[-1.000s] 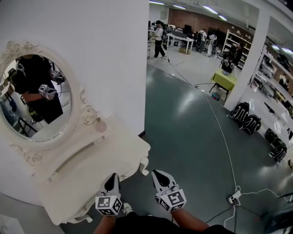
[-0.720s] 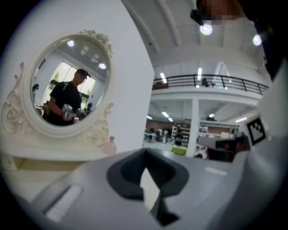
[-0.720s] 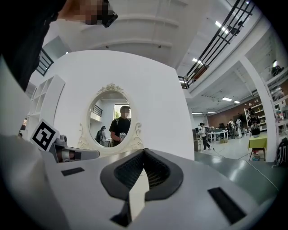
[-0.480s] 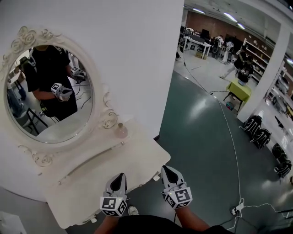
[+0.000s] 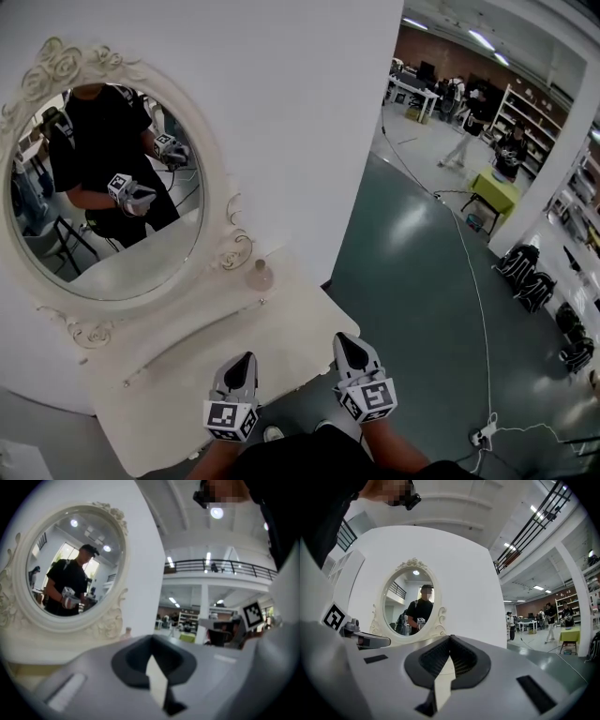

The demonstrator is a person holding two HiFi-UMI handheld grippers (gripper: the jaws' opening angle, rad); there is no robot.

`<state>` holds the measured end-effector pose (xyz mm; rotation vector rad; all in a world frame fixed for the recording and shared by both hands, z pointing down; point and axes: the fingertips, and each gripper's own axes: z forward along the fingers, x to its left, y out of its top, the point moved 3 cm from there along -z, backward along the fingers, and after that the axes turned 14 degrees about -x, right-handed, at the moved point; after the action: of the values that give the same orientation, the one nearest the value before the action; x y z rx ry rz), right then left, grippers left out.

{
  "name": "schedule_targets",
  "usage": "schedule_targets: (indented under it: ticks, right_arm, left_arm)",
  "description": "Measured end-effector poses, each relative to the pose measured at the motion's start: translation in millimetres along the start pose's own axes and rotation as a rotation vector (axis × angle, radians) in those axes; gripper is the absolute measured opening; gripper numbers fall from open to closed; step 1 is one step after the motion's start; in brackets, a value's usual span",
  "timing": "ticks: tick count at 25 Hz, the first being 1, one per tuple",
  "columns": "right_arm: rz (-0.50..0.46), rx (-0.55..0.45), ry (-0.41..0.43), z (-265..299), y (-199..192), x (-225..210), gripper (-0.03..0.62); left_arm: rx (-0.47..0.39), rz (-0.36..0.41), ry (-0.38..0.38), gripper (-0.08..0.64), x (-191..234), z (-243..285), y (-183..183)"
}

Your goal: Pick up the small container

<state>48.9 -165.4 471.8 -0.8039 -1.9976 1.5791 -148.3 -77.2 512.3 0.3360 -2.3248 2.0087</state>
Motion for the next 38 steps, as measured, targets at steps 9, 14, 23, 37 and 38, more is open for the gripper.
schedule_targets:
  ticks: [9, 14, 23, 37, 38]
  right_arm:
    - [0.036, -0.001, 0.097, 44.3, -17.4, -14.5, 0.006]
    - [0.075, 0.017, 0.165, 68.6, -35.3, -39.3, 0.006]
    - [0.158, 0.035, 0.332, 110.0, -59.9, -56.1, 0.006]
    - [0.216, 0.087, 0.496, 152.3, -94.3, -20.8, 0.006]
    - [0.216, 0.091, 0.502, 155.0, -96.5, -16.7, 0.006]
  left_arm:
    - [0.031, 0.017, 0.062, 0.006, 8.7, 39.1, -12.4]
    - [0.042, 0.061, 0.153, 0.006, 7.9, 69.9, -15.5]
    - [0.068, 0.092, 0.292, 0.006, 9.6, 100.0, -34.2]
    - [0.083, 0.104, 0.404, 0.006, 40.2, 103.4, -47.6]
    - [0.084, 0.102, 0.397, 0.006, 43.8, 103.3, -49.7]
